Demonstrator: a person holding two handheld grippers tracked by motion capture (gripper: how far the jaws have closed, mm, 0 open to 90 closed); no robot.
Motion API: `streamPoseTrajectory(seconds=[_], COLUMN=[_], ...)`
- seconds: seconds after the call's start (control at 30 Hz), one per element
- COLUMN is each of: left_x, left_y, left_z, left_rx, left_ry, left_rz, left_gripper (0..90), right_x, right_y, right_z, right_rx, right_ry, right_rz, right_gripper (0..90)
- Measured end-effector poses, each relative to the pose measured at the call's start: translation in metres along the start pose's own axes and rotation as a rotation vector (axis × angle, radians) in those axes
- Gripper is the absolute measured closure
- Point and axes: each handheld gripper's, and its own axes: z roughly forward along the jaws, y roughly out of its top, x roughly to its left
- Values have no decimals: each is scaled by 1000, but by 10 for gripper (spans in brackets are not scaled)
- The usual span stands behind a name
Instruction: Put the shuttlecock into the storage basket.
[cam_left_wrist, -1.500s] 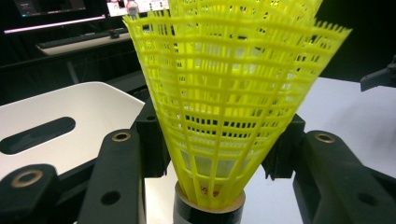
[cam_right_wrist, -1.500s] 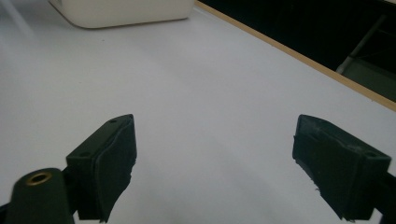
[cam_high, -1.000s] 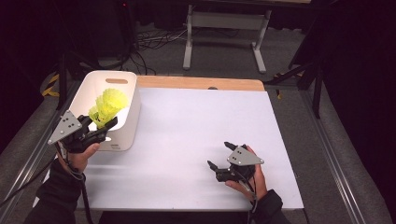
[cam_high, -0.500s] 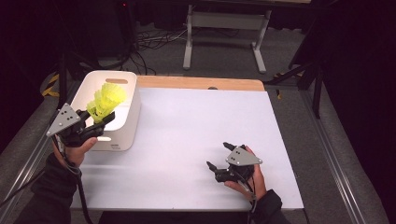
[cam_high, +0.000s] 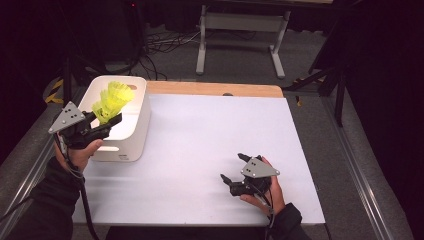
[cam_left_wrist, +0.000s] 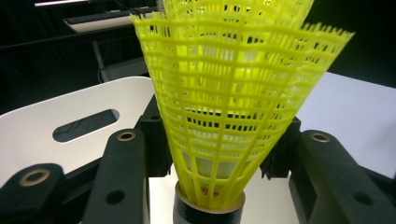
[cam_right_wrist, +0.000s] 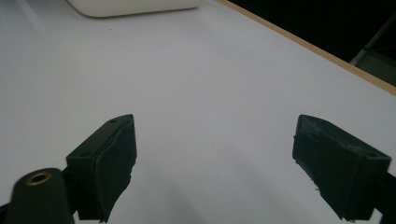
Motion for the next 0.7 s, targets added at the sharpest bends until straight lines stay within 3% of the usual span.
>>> streamPoseTrajectory(seconds=[0.47, 0.7], left_x=[8, 11], left_y=[15, 29], left_z=[7, 7], left_rx=[42, 49], left_ry=[13, 24], left_rz=[-5, 16], left_gripper=[562, 566], right_x=[-2, -1], right_y=[-3, -2], right_z=[2, 3], right_rx=[13, 15], right_ry=[-2, 3], right_rz=[6, 5], right_gripper=[146, 146])
